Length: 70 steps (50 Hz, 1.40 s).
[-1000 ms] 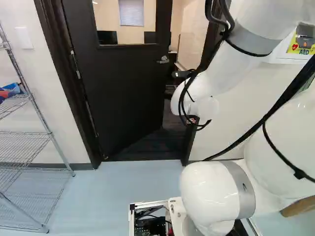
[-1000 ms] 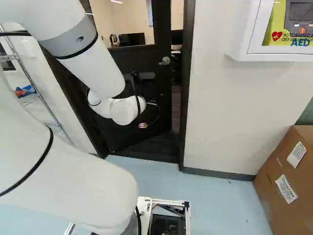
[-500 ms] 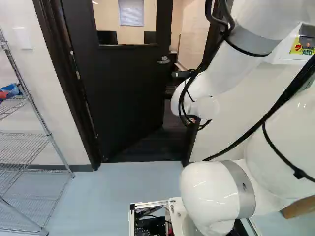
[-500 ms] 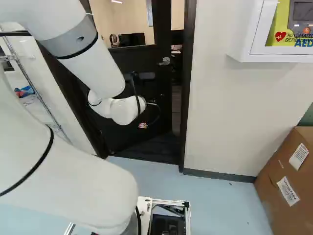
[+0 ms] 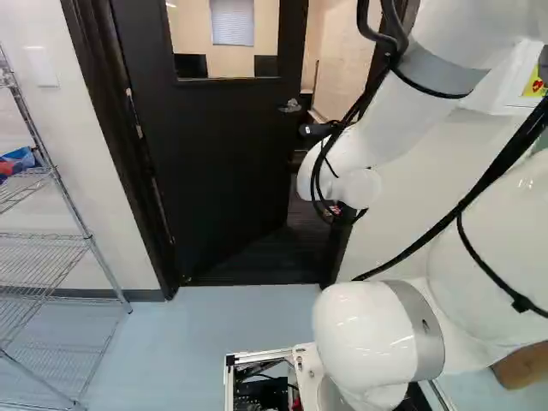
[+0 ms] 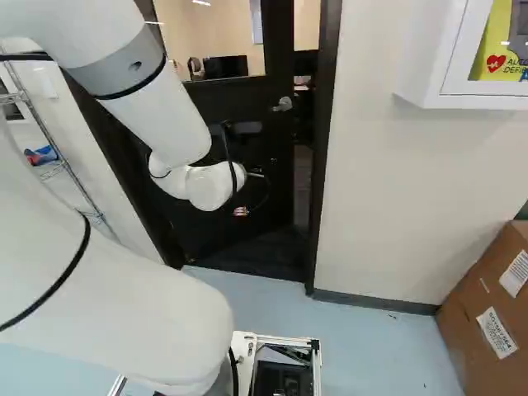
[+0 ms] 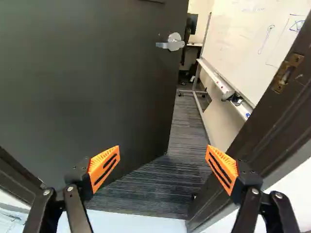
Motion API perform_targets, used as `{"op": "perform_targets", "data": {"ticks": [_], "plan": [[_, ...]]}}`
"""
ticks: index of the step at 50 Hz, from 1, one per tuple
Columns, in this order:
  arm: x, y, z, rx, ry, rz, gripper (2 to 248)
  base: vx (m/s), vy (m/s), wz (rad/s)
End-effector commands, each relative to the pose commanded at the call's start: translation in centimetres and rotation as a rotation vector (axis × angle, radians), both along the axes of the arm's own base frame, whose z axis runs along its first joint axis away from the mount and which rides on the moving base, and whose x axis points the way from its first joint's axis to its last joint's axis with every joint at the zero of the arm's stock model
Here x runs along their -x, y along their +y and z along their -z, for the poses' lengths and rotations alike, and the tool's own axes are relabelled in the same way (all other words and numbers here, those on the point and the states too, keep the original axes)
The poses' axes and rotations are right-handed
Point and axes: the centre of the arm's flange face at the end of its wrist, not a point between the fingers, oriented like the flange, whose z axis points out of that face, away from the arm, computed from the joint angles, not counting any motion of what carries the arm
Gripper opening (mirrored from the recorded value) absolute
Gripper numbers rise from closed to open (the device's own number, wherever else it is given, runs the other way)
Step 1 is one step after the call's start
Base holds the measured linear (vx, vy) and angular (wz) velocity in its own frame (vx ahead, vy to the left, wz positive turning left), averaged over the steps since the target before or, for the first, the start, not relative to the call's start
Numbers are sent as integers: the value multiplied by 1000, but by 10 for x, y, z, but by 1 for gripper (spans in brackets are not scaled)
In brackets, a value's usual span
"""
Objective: Open the door and move inside
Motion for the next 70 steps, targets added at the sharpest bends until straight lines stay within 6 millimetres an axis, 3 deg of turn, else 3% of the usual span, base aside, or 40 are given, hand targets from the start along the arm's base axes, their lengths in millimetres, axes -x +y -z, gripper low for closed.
{"op": "perform_targets", "data": {"ticks": [37, 70], "plan": [[0, 0, 0, 0, 0, 0, 247, 116, 79, 138], [0, 0, 0, 0, 0, 0, 247, 164, 45, -11]]}}
